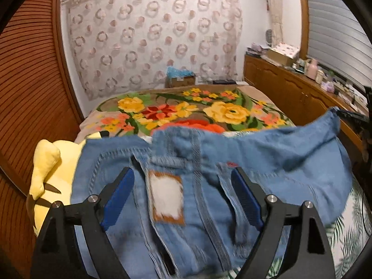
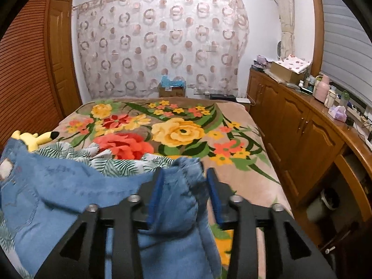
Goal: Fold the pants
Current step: 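Lower the jeans onto the bed and open both grippers, then grasp a jeans leg hem again with the right gripper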
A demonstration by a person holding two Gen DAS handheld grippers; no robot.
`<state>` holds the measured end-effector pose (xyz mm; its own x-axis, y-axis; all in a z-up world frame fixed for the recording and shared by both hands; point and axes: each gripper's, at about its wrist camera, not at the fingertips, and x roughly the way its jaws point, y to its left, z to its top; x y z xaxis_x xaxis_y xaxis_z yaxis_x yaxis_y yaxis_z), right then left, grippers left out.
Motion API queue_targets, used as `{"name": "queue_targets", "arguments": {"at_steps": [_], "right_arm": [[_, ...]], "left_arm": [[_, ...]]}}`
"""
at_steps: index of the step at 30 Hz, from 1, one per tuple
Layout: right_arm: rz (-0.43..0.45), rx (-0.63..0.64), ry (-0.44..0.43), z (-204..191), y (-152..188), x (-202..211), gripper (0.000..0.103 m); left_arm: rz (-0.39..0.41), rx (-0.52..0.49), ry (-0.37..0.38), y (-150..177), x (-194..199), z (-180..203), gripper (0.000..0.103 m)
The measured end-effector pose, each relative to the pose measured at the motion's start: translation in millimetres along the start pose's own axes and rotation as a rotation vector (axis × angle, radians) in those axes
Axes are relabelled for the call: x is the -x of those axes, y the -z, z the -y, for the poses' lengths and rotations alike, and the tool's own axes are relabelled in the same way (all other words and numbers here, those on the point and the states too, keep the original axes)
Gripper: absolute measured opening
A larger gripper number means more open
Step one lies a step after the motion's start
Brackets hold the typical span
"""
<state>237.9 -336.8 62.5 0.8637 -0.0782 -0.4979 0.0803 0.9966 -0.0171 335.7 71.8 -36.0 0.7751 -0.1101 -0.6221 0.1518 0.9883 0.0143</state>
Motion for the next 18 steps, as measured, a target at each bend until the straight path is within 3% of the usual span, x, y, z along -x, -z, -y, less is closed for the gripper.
{"name": "queue_targets", "arguments": {"at_steps": [11,18], "right_arm": [[-0.072,-0.041,-0.039,30.1,45.4,58.0,0.055],[-0.199,-0.187,-0.081,54.8,57.5,42.3,0.055]], "left_arm": [[-0.028,-0.039,0.019,56.3,29.0,25.9,0.086],[-0.052,-0.049,-0.008,81.2,26.4,36.4,0.086]]}}
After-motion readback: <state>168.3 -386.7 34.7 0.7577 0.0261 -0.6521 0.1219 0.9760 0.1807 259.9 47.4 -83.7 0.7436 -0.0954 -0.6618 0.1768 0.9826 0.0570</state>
